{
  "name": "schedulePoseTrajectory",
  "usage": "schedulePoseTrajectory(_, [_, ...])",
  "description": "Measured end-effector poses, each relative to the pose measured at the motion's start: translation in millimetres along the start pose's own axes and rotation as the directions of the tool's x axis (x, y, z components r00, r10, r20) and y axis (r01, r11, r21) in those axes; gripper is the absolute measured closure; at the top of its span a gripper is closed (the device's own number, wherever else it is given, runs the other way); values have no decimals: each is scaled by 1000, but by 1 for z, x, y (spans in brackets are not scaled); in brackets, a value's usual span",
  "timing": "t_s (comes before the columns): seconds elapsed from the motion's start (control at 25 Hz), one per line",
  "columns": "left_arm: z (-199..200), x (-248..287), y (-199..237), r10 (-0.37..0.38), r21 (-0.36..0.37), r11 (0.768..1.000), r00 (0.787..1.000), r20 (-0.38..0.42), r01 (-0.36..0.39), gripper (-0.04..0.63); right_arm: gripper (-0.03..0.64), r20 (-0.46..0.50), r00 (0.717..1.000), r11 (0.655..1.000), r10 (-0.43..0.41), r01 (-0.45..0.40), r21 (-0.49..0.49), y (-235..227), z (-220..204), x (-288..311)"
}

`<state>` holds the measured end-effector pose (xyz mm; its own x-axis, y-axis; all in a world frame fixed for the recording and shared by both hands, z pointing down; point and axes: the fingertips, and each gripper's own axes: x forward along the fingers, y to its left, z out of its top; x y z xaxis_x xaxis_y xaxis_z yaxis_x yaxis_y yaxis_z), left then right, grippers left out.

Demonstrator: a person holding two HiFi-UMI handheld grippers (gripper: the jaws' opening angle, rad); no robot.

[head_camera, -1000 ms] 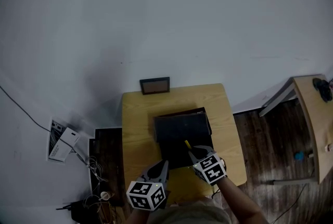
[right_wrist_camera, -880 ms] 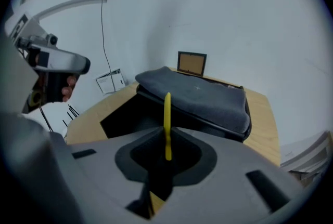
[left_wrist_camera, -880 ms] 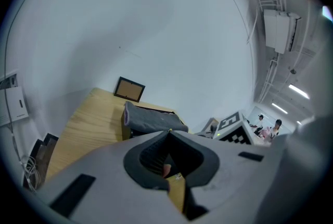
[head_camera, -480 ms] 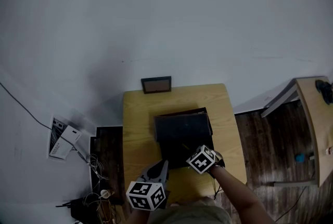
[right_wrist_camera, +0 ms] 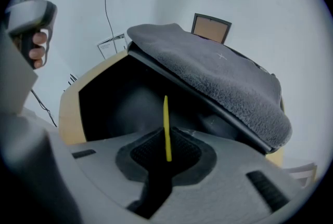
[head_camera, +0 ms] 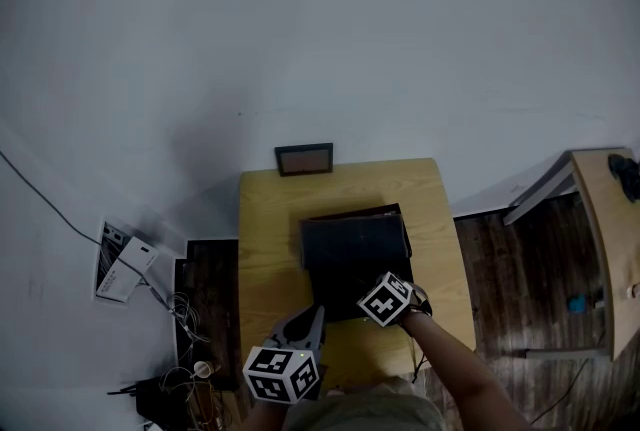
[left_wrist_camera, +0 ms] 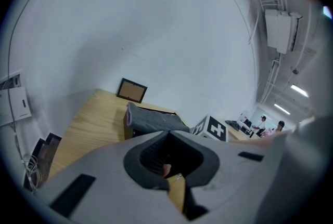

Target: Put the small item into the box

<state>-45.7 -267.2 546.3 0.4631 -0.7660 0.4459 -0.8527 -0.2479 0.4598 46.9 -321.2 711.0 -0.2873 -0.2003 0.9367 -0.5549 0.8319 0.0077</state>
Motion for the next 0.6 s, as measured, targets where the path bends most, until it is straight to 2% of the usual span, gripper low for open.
schedulePoseTrajectory(0.24, [-2,-8,-2,-10,9,1000,1000,0,10,592,583,24,999,999,-31,31,16,3,0,-1])
schedulePoseTrajectory(0.28, [-2,-10,-2,-13,10,1000,1000,1,13,593,547,29,999,1000,-23,22,23,6,0,-1])
schedulePoseTrajectory(0.32, [-3,-12,-3,-15,12,1000,1000,2,15,592,473,36,999,999,-17,16,30,9,0,-2])
schedulePoseTrajectory(0.36, [-4,-14,-3,-17,13,1000,1000,2,17,592,454,46,999,999,-20,18,38,10,1,-4])
schedulePoseTrajectory(0.6, [-11,-31,-6,-36,25,999,999,-1,36,592,454,167,975,985,-143,124,119,5,11,-30])
